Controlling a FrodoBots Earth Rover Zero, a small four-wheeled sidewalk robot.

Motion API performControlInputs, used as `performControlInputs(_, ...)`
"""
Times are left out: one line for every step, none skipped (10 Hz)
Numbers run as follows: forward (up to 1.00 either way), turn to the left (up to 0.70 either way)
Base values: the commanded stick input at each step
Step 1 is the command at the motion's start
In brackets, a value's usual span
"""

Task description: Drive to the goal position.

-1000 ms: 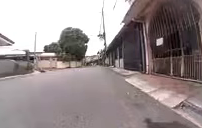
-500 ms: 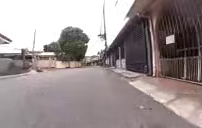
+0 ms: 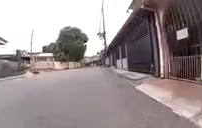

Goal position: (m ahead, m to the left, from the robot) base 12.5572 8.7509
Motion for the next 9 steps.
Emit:
performControlInputs(1.00,0.00)
performControlInputs(1.00,0.00)
performControlInputs(1.00,0.00)
performControlInputs(1.00,0.00)
performControlInputs(1.00,0.00)
performControlInputs(1.00,0.00)
performControlInputs(1.00,0.00)
performControlInputs(1.00,0.00)
performControlInputs(1.00,0.00)
